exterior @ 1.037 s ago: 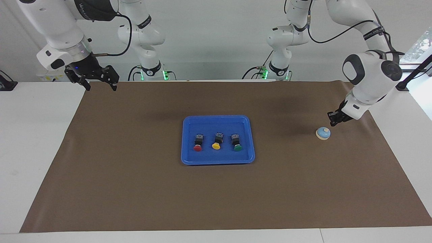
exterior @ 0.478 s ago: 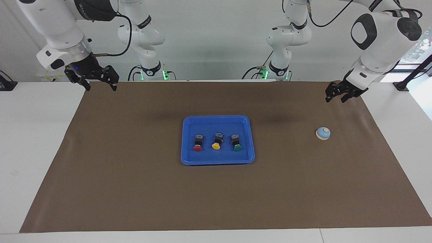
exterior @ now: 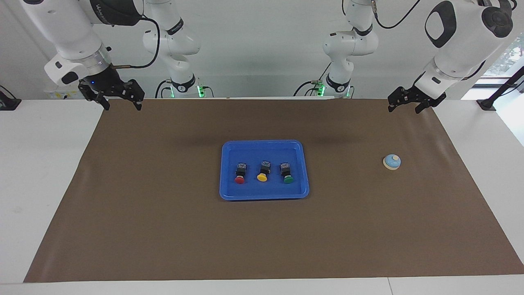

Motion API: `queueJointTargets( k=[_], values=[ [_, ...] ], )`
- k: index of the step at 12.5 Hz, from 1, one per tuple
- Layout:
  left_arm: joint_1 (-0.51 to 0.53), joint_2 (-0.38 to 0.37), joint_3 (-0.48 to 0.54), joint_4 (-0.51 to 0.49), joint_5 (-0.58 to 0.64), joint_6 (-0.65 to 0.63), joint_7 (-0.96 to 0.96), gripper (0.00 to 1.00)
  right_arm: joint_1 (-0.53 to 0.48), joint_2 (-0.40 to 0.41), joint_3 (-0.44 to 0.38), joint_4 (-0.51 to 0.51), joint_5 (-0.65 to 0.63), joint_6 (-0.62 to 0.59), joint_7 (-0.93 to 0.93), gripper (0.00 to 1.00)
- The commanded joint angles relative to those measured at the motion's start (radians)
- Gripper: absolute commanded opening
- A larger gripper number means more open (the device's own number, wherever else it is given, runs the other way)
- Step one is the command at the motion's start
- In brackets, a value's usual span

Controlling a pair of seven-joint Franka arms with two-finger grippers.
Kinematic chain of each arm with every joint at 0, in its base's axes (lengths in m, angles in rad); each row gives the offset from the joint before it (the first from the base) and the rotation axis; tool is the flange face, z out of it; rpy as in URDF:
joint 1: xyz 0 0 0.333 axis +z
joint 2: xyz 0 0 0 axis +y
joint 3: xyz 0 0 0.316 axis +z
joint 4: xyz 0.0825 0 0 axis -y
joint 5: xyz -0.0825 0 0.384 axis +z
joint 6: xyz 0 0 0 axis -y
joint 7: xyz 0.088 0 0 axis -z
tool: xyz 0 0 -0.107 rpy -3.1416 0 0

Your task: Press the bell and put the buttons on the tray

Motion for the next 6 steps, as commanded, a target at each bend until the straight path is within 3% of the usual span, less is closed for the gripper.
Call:
queueJointTargets(
  k=[1,6],
  values=[
    [-0.012,0.015,0.007,0.016,0.004,-0.004,-0.019,1.0,-0.018,-0.008,0.014,-0.006,-0.005,-0.013,-0.023,1.0],
    [-0.014,0.017,-0.017,0.051,0.012,-0.041,-0.035,1.0,-0.018,-0.008,0.014,-0.006,-0.005,-0.013,-0.025,1.0]
  ],
)
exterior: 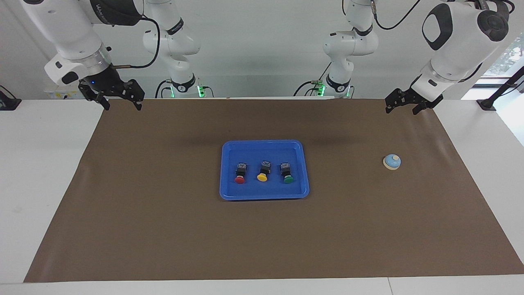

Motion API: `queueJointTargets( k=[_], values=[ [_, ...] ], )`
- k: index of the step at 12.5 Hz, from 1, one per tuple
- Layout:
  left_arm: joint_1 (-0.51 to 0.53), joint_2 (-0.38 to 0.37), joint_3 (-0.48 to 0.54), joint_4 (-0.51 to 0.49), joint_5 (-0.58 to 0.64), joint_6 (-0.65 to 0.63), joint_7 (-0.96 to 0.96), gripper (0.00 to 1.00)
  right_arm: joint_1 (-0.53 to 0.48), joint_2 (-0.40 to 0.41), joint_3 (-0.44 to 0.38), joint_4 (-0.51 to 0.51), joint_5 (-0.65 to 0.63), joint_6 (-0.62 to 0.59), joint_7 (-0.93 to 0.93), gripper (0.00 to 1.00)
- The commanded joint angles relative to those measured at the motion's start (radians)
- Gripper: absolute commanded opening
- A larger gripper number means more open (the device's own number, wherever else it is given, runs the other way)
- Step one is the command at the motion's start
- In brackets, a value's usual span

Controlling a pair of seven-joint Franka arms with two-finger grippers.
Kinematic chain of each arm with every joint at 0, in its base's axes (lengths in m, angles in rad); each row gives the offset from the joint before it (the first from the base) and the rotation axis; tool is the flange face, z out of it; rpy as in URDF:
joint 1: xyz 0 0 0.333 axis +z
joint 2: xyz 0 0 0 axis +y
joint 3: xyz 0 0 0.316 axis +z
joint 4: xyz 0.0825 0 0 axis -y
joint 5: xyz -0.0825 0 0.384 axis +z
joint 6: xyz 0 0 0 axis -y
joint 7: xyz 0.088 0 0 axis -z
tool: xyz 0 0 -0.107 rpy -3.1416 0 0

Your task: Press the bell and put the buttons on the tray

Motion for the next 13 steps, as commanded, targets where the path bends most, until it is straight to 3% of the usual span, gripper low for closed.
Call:
queueJointTargets(
  k=[1,13],
  values=[
    [-0.01,0.006,-0.01,0.044,0.013,-0.036,-0.021,1.0,-0.018,-0.008,0.014,-0.006,-0.005,-0.013,-0.023,1.0],
    [-0.01,0.019,-0.047,0.069,0.022,-0.01,-0.076,1.0,-0.018,-0.008,0.014,-0.006,-0.005,-0.013,-0.023,1.0]
  ],
)
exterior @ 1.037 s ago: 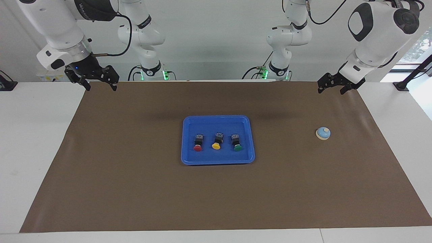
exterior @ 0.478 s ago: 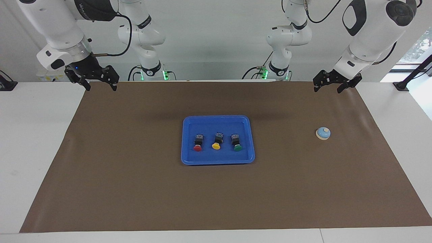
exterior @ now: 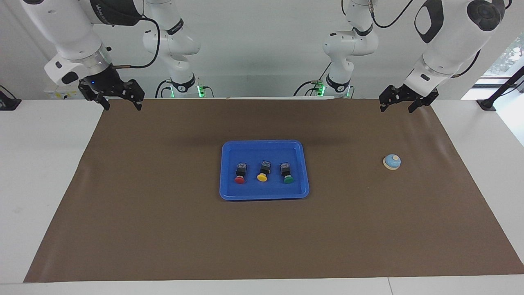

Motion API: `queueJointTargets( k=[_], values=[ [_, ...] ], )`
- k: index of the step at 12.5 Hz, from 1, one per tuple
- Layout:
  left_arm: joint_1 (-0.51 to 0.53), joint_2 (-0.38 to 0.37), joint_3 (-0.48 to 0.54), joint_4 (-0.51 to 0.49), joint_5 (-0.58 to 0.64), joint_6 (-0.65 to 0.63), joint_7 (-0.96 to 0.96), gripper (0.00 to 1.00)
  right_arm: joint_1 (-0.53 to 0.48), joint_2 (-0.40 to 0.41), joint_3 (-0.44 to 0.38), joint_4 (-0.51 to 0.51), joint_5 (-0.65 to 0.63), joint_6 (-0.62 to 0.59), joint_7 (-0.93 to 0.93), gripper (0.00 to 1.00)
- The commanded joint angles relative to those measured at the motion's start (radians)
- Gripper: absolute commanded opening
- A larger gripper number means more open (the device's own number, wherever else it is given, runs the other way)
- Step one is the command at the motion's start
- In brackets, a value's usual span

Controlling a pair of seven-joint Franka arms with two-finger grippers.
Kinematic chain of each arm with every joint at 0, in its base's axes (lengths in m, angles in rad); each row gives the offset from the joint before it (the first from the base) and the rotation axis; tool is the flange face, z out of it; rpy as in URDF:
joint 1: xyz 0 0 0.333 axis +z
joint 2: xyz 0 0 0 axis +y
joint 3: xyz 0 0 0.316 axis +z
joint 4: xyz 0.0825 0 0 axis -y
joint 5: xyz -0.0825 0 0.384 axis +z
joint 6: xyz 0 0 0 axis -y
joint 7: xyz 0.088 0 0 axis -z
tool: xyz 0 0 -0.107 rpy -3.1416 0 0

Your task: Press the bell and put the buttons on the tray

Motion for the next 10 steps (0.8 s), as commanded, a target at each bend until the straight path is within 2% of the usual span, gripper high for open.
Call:
queueJointTargets(
  k=[1,10],
  values=[
    [-0.01,0.018,0.009,0.027,0.014,0.004,-0.017,1.0,-0.018,-0.008,0.014,-0.006,-0.005,-0.013,-0.025,1.0],
    [-0.008,0.019,0.01,0.029,0.003,0.031,-0.033,1.0,-0.018,-0.008,0.014,-0.006,-0.005,-0.013,-0.023,1.0]
  ],
)
